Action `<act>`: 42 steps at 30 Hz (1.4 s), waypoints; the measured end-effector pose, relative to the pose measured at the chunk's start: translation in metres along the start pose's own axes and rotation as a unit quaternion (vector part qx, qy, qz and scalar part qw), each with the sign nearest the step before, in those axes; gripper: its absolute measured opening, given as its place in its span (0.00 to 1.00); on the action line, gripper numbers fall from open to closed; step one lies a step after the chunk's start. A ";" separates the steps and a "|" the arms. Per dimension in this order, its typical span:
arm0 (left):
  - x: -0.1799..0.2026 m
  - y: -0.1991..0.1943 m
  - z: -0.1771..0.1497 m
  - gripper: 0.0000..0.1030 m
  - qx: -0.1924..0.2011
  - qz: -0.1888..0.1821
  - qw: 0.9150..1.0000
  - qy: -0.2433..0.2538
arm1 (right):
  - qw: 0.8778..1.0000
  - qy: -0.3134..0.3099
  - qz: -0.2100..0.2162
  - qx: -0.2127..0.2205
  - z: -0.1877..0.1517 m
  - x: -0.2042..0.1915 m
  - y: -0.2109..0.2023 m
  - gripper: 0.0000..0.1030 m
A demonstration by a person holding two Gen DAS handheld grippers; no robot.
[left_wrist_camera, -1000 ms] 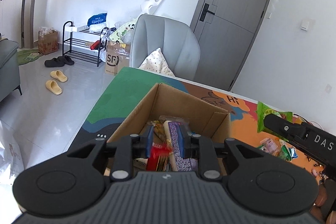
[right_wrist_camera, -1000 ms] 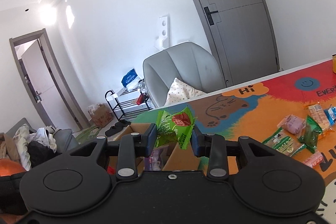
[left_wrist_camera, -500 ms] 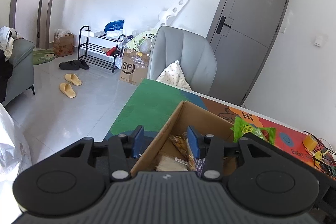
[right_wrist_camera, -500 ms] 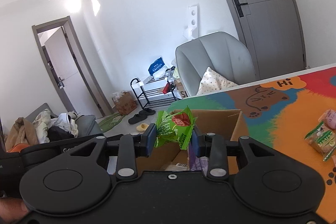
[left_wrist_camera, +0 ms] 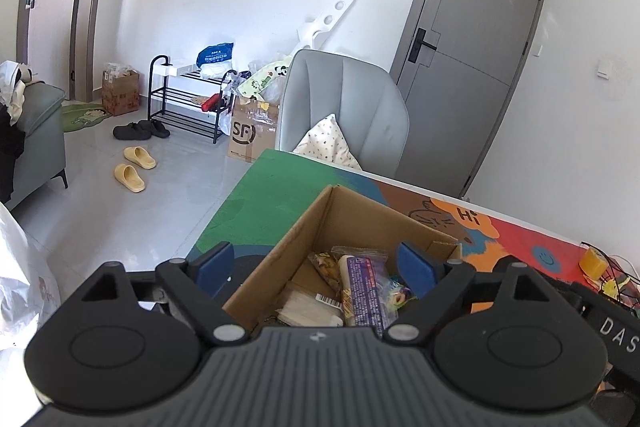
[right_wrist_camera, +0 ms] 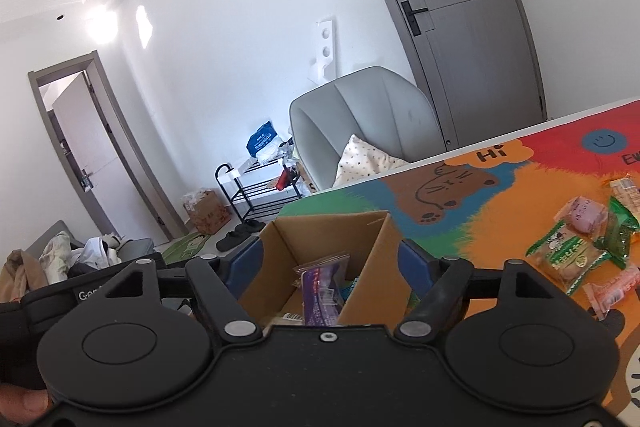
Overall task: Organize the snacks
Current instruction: 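Open the right gripper over the box while the left gripper withdraws toward the snacks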
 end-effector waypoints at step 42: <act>0.161 0.006 -0.092 0.92 -0.058 -0.103 0.986 0.115 | 0.980 0.101 -0.167 0.028 -0.027 0.175 -0.089 1.00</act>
Point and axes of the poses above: each gripper's, at about its wrist camera, not at the fingertips, and y roughly the way its jaws point, x to its right, z to its top, the point moved 6 cm from there along y, roughly the way its jaws point, and after that the axes turned 9 degrees about -y, right-handed, at the moved point
